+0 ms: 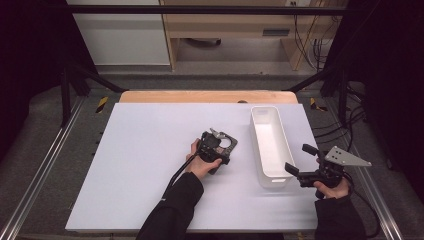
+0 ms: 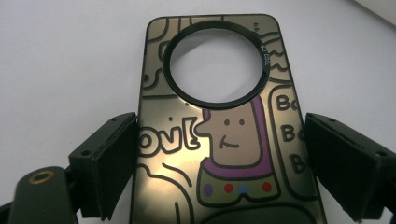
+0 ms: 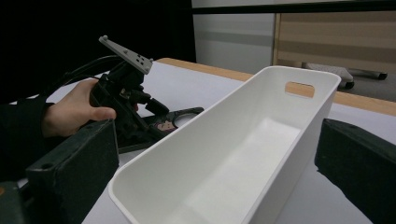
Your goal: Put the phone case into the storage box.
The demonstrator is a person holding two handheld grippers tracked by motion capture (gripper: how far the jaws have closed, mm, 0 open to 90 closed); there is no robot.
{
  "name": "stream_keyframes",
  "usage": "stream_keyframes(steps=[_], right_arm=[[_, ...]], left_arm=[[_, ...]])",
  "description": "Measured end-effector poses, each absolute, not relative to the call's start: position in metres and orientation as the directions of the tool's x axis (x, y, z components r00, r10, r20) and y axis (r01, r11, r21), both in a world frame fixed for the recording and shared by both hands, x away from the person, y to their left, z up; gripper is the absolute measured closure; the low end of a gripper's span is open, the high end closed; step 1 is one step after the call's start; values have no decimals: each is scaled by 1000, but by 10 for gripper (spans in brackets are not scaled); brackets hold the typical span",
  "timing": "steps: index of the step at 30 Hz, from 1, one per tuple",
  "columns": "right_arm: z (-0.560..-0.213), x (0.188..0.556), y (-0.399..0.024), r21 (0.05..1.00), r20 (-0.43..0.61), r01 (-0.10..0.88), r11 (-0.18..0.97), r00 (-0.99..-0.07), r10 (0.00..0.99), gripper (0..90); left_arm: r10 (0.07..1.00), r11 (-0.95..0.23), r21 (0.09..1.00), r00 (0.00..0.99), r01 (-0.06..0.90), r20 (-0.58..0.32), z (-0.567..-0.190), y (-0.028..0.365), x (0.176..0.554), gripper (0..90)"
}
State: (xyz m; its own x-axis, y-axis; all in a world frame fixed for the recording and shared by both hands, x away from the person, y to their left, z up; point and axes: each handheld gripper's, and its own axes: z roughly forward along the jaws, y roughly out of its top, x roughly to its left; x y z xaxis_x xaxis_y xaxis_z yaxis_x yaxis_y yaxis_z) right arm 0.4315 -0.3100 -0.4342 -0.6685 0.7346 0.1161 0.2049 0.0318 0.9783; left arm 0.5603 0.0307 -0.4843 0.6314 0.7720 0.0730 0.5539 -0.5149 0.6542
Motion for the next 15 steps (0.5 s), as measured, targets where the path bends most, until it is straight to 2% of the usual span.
stream_keyframes(steps=[15], right_arm=[[-433,431,-310,979,112,200,34,-672,732,4]], left_arm=[[757,-492,703,651,514,54,-462,41,552,115]])
